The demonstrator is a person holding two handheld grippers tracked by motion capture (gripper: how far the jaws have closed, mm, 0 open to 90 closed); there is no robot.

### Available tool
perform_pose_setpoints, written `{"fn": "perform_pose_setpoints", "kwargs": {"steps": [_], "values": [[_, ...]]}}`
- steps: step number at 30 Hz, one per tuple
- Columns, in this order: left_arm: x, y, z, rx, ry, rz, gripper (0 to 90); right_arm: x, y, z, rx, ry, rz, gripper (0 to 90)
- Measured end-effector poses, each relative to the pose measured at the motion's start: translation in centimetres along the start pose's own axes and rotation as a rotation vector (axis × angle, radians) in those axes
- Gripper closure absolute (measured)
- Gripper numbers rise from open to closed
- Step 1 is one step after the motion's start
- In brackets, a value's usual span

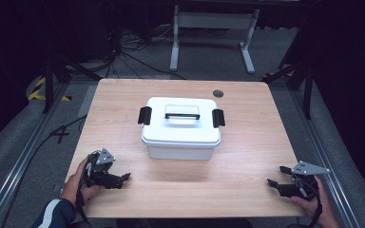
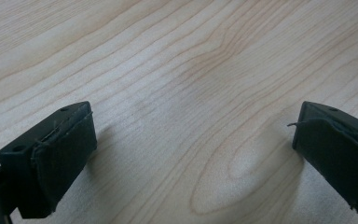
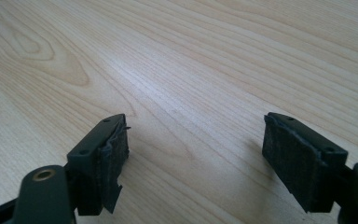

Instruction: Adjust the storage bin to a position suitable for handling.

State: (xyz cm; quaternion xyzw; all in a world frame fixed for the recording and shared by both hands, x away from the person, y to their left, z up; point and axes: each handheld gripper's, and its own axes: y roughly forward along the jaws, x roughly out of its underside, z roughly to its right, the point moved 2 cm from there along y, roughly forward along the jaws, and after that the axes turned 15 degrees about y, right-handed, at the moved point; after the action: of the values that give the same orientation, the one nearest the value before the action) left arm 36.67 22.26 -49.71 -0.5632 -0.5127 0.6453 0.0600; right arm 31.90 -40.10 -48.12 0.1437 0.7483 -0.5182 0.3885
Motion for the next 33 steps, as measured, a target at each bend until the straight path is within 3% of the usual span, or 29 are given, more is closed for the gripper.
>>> {"fn": "perform_pose_setpoints", "kwargs": {"steps": [5,16,17,22,26,30,32,33], "values": [[0.0,0.0,-0.2,-0.003,0.022,0.007,0.0,0.0,0.0,0.0,0.002,0.001,0.000,22.6],[0.0,0.1,-0.3,0.018,0.026,0.005,0.2,-0.1,0.1,0.1,-0.009,-0.013,-0.003,22.4],[0.0,0.1,-0.1,0.020,0.012,0.003,0.2,-0.1,0.1,0.1,-0.013,-0.018,-0.007,22.3],[0.0,0.0,-0.2,0.008,0.031,0.010,0.3,-0.5,0.3,0.3,-0.018,-0.027,-0.027,18.8],[0.0,0.0,-0.2,0.015,0.024,0.009,0.3,-1.0,0.2,0.2,-0.003,-0.051,-0.069,22.2],[0.0,0.1,-0.2,0.028,0.021,0.010,0.3,-1.4,0.3,-0.1,-0.038,-0.094,-0.088,27.8],[0.1,0.1,-0.4,0.036,0.038,0.019,0.3,-1.7,0.2,-0.4,-0.085,-0.094,-0.088,30.4],[0.1,0.1,-0.4,0.036,0.038,0.019,0.3,-1.7,0.2,-0.4,-0.085,-0.094,-0.088,30.4]]}}
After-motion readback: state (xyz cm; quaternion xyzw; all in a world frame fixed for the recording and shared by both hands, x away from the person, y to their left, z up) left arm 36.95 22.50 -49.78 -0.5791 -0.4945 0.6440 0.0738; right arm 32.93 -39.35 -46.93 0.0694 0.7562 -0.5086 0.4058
